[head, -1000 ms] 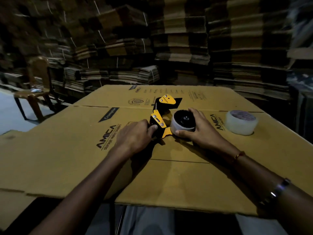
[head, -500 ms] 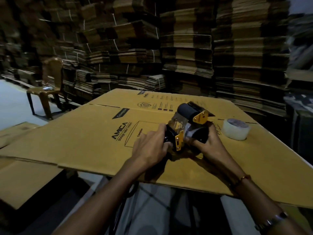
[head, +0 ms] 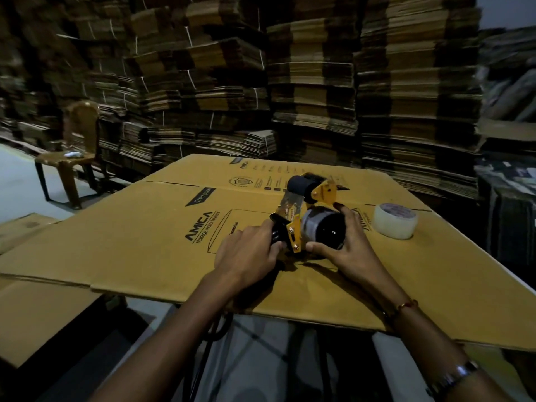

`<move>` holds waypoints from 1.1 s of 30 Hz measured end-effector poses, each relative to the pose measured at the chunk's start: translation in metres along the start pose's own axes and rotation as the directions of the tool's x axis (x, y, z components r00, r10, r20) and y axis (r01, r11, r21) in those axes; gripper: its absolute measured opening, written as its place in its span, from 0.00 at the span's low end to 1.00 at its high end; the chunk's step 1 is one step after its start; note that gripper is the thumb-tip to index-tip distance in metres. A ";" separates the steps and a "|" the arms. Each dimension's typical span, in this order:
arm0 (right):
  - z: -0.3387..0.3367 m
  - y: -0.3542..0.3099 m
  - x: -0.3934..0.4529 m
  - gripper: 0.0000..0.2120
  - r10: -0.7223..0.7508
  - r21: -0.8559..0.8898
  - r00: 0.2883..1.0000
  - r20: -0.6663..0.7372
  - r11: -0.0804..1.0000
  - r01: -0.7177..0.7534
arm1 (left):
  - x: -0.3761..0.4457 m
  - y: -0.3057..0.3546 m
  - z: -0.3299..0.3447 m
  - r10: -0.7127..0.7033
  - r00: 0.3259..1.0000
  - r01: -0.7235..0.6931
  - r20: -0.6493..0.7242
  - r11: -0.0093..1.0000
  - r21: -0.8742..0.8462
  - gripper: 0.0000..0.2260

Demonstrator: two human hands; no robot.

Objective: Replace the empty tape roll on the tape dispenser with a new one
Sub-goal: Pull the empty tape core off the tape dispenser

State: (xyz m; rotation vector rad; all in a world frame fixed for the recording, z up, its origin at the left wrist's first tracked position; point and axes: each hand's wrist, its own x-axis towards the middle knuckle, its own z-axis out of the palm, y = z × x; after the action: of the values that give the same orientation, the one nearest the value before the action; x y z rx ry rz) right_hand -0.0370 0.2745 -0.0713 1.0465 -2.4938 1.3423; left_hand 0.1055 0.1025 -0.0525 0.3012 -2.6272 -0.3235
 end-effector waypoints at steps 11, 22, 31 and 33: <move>-0.007 -0.002 -0.004 0.48 0.016 0.071 0.999 -0.029 0.997 -0.014 | 0.019 -0.025 0.007 -0.011 0.987 0.007 0.158 1.000 0.031 0.26; -0.009 -0.006 -0.011 0.43 0.042 0.197 0.998 0.035 0.979 -0.048 | 0.027 -0.033 0.011 0.015 0.990 -0.048 0.141 0.971 0.235 0.30; -0.007 -0.003 -0.011 0.45 0.090 0.232 0.992 0.090 0.967 -0.108 | 0.039 -0.006 0.022 0.027 1.000 -0.028 0.009 0.980 0.199 0.40; -0.007 0.000 -0.012 0.45 0.100 0.252 0.988 0.116 0.959 -0.126 | 0.043 -0.004 0.022 0.037 0.999 -0.041 0.026 0.983 0.180 0.34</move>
State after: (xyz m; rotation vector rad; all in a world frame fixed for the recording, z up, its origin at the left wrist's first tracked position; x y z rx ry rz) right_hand -0.0296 0.2860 -0.0716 1.0583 -2.5355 1.7290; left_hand 0.0585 0.0912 -0.0544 0.3065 -2.6858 -0.0758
